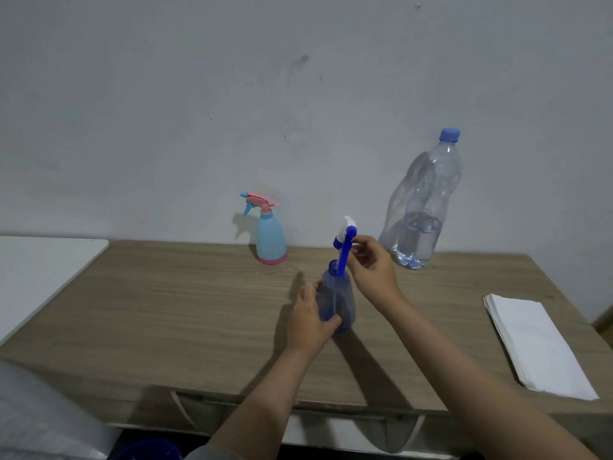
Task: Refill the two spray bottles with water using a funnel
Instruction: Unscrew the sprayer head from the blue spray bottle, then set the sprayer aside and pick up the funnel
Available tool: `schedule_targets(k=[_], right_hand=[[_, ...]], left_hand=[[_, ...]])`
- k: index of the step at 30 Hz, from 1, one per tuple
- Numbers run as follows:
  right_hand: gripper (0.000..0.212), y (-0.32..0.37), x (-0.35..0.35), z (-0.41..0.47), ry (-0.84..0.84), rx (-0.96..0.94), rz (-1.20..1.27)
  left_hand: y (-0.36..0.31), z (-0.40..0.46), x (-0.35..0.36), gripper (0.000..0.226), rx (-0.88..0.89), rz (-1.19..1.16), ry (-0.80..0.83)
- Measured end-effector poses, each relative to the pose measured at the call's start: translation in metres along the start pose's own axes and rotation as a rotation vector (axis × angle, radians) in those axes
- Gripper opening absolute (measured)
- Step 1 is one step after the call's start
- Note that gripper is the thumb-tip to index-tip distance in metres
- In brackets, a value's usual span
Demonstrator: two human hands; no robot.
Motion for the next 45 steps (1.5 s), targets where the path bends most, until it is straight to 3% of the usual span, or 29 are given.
schedule_targets(k=[9, 12, 15, 20, 28, 34, 38, 41, 45], right_hand=[[0.02, 0.119, -0.063, 0.014, -0.206, -0.225, 0.206], [0.017, 0.134, -0.086, 0.013, -0.25, -0.24, 0.135], [0.021, 0.107, -0.099, 0.012, -0.284, -0.162, -0.032], [0.017, 0.0, -0.111, -0.003, -0.387, 0.052, -0.303], [0.022, -0.135, -0.099, -0.036, -0.313, 0.359, -0.565], [0.026, -0.154, -0.094, -0.037, -0.307, 0.338, -0.779], [0.043, -0.149, -0.096, -0.038, -0.363, 0.314, -0.803], [0.042, -0.134, -0.099, -0.032, -0.43, 0.187, -0.767], [0.032, -0.106, -0.088, 0.005, -0.363, 0.001, -0.71]], left_hand=[[0.002, -0.001, -0.002, 0.061, 0.047, -0.002, -0.016], [0.002, -0.001, -0.001, 0.06, 0.039, -0.004, -0.011], [0.001, -0.001, -0.001, 0.061, 0.039, -0.022, -0.011], [0.001, 0.0, -0.001, 0.057, 0.046, -0.045, -0.023], [0.01, 0.003, 0.003, 0.061, 0.051, -0.051, -0.04], [0.017, 0.003, 0.005, 0.066, 0.042, -0.041, -0.043], [0.019, 0.004, 0.005, 0.066, 0.045, -0.037, -0.046], [0.017, 0.003, 0.005, 0.064, 0.06, -0.035, -0.049], [0.017, 0.002, 0.006, 0.066, 0.058, -0.039, -0.039]])
Point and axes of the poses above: each hand's wrist, its own z-axis towards the middle knuckle, its own x-axis out of the palm, y = z × x, the point moved 8 cm from there along z, towards the middle knuckle, and after that the axes turned 5 degrees about x, right-handed, at the moved point
